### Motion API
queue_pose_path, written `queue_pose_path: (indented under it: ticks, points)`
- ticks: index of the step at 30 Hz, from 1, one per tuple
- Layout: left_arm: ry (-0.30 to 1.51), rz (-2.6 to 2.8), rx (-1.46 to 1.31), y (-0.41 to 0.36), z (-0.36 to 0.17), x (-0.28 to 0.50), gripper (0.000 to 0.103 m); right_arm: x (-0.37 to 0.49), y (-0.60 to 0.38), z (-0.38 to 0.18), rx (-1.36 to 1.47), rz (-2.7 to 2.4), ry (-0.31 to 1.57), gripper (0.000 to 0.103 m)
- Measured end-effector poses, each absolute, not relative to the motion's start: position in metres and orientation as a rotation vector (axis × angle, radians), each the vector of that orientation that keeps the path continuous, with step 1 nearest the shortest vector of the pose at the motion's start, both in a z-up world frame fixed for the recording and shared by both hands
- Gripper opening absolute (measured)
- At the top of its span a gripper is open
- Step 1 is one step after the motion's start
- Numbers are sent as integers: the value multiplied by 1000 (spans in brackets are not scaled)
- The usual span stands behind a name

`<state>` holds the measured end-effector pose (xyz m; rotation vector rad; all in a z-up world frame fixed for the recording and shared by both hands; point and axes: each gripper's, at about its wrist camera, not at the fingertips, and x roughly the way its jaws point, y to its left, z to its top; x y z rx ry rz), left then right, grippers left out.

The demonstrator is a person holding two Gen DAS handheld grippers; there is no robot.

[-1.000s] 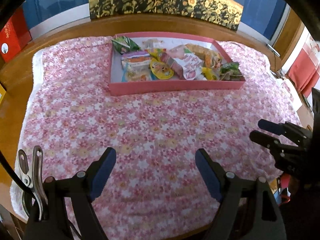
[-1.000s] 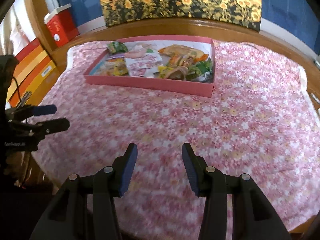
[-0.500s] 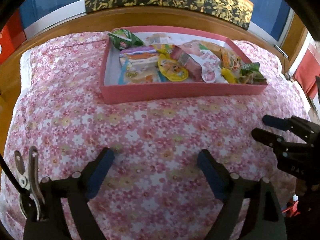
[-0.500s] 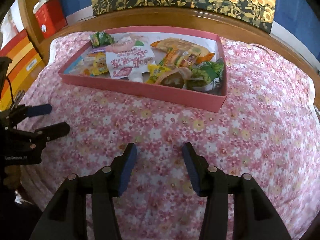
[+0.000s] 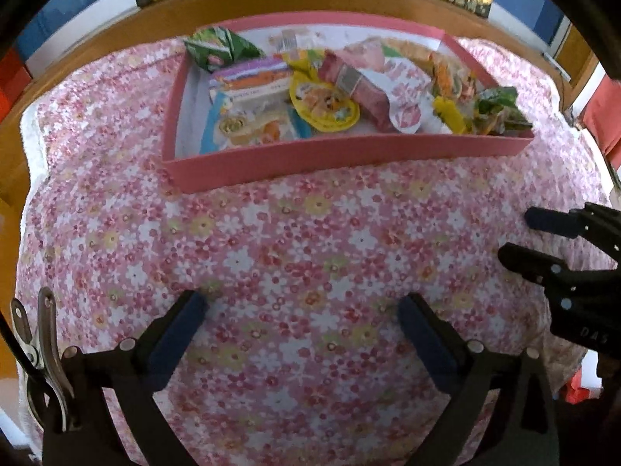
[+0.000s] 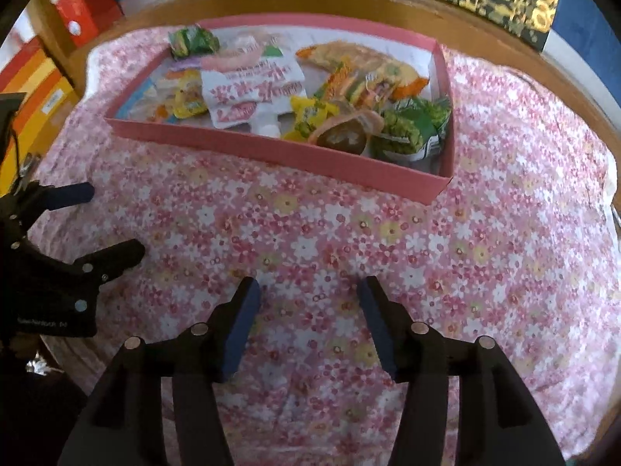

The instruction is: Organize snacks

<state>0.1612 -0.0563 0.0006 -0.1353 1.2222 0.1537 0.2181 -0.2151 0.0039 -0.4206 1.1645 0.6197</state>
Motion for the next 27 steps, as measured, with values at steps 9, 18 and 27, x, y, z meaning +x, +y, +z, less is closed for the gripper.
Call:
queue_pose_path:
  ticks: [9, 18, 27]
  points:
    - [1393, 170, -164, -45, 3, 189, 103, 249, -192, 0, -427, 426, 1409, 80]
    - [1399, 164, -165, -26, 2, 218, 103, 269, -183, -11, -413, 445, 1435, 103]
    - [1363, 175, -165, -31, 3, 206, 103, 280, -175, -4, -393, 443, 1368, 103]
